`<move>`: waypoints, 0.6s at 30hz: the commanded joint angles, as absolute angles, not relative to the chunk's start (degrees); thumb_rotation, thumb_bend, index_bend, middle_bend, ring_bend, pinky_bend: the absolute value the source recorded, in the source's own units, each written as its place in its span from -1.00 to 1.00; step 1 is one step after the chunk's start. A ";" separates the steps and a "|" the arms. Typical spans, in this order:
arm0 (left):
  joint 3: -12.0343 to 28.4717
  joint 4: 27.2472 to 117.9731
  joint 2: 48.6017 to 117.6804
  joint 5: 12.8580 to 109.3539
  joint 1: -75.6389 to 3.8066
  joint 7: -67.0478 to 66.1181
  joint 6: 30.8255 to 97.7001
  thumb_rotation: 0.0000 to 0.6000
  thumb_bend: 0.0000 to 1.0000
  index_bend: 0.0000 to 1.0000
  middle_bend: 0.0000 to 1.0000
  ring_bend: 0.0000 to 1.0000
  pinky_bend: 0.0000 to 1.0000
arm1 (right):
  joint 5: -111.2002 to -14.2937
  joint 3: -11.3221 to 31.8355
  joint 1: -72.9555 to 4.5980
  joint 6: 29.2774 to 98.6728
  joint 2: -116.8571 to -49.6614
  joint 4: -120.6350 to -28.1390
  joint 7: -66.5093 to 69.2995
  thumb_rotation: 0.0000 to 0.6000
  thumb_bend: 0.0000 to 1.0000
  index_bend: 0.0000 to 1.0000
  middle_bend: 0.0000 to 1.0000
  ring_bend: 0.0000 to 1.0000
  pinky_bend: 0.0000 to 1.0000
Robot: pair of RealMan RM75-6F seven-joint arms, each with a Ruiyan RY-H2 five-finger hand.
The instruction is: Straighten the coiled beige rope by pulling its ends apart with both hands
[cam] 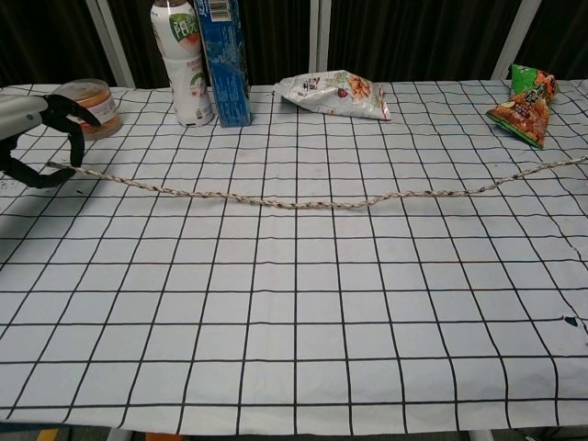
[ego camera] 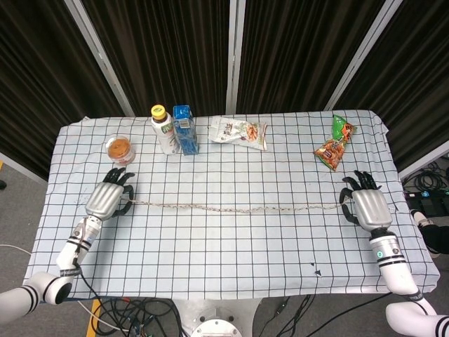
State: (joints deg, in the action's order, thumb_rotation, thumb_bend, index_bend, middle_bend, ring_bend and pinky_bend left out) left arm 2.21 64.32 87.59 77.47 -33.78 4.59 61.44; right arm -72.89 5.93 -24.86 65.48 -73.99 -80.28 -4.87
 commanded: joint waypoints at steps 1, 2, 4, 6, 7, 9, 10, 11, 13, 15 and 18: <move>2.37 63.45 88.11 77.66 -33.65 4.44 61.07 1.00 -0.15 0.15 -0.73 -1.00 -1.00 | -72.69 5.58 -24.66 64.28 -75.35 -78.18 -3.78 1.00 0.44 0.33 -0.62 -1.00 -1.00; 2.40 63.22 88.25 77.68 -33.56 4.40 61.02 1.00 -0.15 0.15 -0.73 -1.00 -1.00 | -72.63 5.52 -24.61 64.04 -75.68 -77.60 -3.62 1.00 0.44 0.33 -0.62 -1.00 -1.00; 2.40 62.82 88.54 77.75 -33.29 4.54 60.90 1.00 -0.15 0.15 -0.73 -1.00 -1.00 | -72.48 5.46 -24.50 63.57 -76.51 -76.23 -3.26 1.00 0.44 0.33 -0.62 -1.00 -1.00; 2.45 62.36 88.79 77.78 -33.06 4.67 60.73 1.00 -0.15 0.15 -0.73 -1.00 -1.00 | -72.40 5.25 -24.45 62.93 -77.29 -74.82 -3.11 1.00 0.44 0.33 -0.62 -1.00 -1.00; 2.52 62.18 88.89 77.76 -32.98 4.78 60.65 1.00 -0.15 0.15 -0.73 -1.00 -1.00 | -72.39 5.23 -24.44 62.76 -77.64 -74.26 -3.05 1.00 0.44 0.33 -0.62 -1.00 -1.00; 2.66 61.77 89.19 77.72 -32.82 5.07 60.43 1.00 -0.15 0.15 -0.73 -1.00 -1.00 | -72.38 5.10 -24.37 62.25 -78.44 -73.10 -2.78 1.00 0.44 0.34 -0.62 -1.00 -1.00; 2.71 61.58 89.33 77.74 -32.75 5.16 60.37 1.00 -0.15 0.15 -0.73 -1.00 -1.00 | -72.41 5.07 -24.36 62.06 -78.78 -72.62 -2.60 1.00 0.44 0.34 -0.62 -1.00 -1.00; 2.73 61.38 89.49 77.80 -32.71 5.22 60.30 1.00 -0.16 0.15 -0.73 -1.00 -1.00 | -72.45 5.04 -24.35 61.87 -79.10 -72.18 -2.42 1.00 0.44 0.34 -0.62 -1.00 -1.00; 2.75 60.78 89.94 77.91 -32.63 5.24 60.06 1.00 -0.16 0.15 -0.73 -1.00 -1.00 | -72.59 4.97 -24.30 61.63 -80.01 -70.98 -2.13 1.00 0.44 0.34 -0.62 -1.00 -1.00; 2.79 60.22 90.46 77.94 -32.55 5.38 59.76 1.00 -0.16 0.12 -0.73 -1.00 -1.00 | -72.63 4.86 -24.19 61.23 -80.93 -70.00 -1.61 1.00 0.40 0.30 -0.64 -1.00 -1.00; 2.90 59.71 90.86 77.95 -32.51 5.38 59.36 1.00 -0.17 0.04 -0.73 -1.00 -1.00 | -72.65 4.78 -24.09 60.79 -81.81 -68.93 -1.34 1.00 0.18 0.18 -0.68 -1.00 -1.00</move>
